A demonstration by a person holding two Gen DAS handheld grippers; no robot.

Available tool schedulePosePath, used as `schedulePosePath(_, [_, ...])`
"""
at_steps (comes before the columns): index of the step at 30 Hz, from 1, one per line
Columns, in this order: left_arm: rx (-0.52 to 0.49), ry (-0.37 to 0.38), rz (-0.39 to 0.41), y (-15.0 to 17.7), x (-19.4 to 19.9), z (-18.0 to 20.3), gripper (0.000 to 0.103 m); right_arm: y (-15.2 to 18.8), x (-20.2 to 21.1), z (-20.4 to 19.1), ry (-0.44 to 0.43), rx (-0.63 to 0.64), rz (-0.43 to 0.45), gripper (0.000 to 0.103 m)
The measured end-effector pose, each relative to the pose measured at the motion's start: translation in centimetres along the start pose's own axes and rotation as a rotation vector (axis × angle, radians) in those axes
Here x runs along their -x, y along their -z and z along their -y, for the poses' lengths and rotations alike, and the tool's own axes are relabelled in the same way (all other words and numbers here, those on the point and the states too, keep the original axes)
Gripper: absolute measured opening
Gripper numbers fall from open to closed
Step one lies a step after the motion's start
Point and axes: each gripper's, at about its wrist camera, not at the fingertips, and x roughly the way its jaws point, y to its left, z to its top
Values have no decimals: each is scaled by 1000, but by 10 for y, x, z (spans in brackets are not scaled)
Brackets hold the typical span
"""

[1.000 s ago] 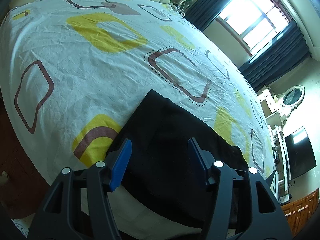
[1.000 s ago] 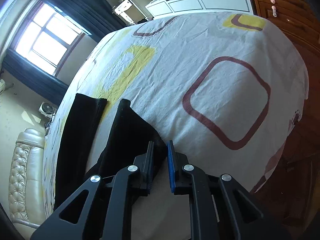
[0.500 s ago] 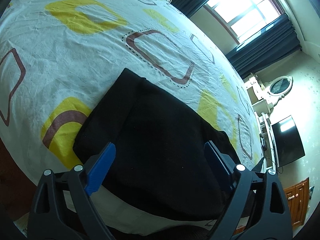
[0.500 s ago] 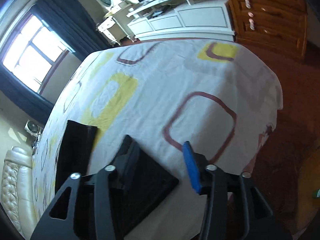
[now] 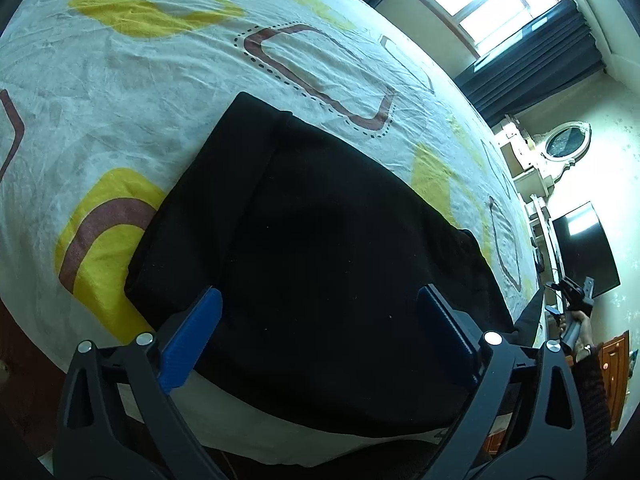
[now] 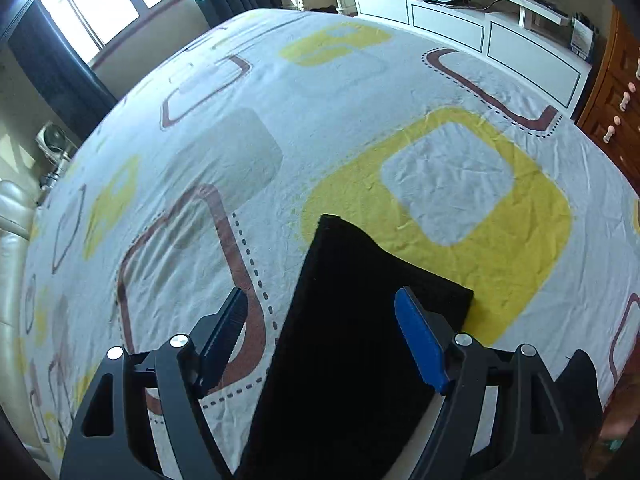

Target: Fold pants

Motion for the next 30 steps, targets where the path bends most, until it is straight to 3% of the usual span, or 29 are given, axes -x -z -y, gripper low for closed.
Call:
schedulePosePath(2, [12, 15, -1, -1, 0, -3, 99, 0, -14, -8, 67, 16, -39, 75])
schedulePosePath(4, [34, 33, 2, 0, 1, -6, 99, 4, -22, -7, 79, 25, -68, 51])
schedulePosePath(5, [47, 43, 3, 0, 2, -8, 99, 6, -22, -5, 68, 24, -77, 30])
schedulePosePath(6, [57, 51, 5, 0, 3, -9, 99, 8, -19, 0, 41, 17, -75, 20])
schedulePosePath(8, [69, 61, 8, 0, 4, -10, 99, 13, -7, 10, 8, 21, -51, 14])
schedulePosePath(12, [64, 55, 10, 1, 4, -8, 99, 30, 45, 47, -164, -8, 37, 14])
schedulePosePath(17, [57, 40, 11, 2, 5, -6, 99, 76, 117, 126, -340, -108, 151, 14])
schedulePosePath(22, [42, 18, 9, 2, 4, -2, 99, 134, 148, 213, -350, -213, 199, 14])
schedulePosePath(30, [7, -2, -2, 1, 2, 1, 99, 198, 96, 296, -354, -437, 50, 14])
